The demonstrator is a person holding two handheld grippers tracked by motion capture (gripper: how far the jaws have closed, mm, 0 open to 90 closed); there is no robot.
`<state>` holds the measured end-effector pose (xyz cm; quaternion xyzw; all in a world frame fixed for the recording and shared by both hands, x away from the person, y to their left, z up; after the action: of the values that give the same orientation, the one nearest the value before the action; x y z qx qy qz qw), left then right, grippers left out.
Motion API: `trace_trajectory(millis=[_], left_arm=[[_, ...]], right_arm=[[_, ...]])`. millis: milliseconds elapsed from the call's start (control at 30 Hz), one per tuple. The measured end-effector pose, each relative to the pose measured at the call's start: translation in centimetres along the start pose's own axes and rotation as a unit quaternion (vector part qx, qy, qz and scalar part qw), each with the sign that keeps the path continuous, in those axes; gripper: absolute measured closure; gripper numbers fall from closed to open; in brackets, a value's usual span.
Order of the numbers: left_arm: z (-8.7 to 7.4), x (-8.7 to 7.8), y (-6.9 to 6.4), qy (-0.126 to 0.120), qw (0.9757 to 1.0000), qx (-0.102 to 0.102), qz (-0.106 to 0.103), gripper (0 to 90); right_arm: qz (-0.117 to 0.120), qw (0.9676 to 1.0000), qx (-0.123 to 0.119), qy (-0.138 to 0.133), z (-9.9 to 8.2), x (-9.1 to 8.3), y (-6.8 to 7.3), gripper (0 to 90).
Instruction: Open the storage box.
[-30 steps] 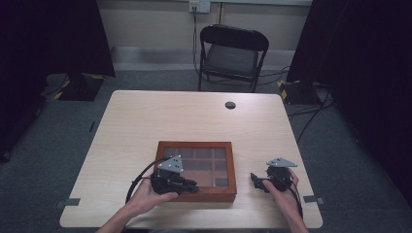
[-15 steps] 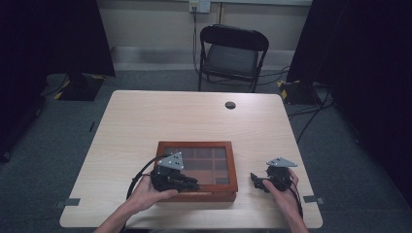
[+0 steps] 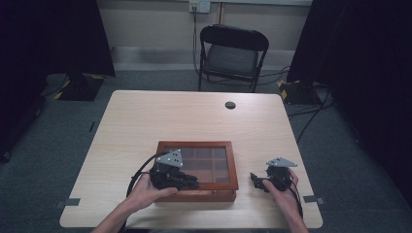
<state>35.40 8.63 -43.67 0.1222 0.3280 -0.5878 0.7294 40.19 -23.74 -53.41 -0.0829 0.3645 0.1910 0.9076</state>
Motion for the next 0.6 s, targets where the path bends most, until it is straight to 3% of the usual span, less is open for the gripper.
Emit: trace_trajectory(millis=[200, 600], left_arm=[[0.48, -0.38, 0.07, -0.01, 0.9999, -0.001, -0.003, 81.2], [1.03, -0.71, 0.18, 0.001, 1.0, -0.01, -0.001, 81.2]], right_arm=[[0.0, 1.0, 0.0, 0.0, 0.0, 0.0, 0.0, 12.1], [0.0, 1.0, 0.0, 0.0, 0.0, 0.0, 0.0, 12.1]])
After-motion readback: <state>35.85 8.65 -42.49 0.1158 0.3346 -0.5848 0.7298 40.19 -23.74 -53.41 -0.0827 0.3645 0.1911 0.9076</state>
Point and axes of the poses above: each handheld gripper's, and its own axes: x roughly forward along the jaws, z roughly out of its top, y roughly to its left, the point moved 5 cm from there along x, roughly forward along the jaws, and after that the axes turned 1 degree about y, right-handed, at the moved point
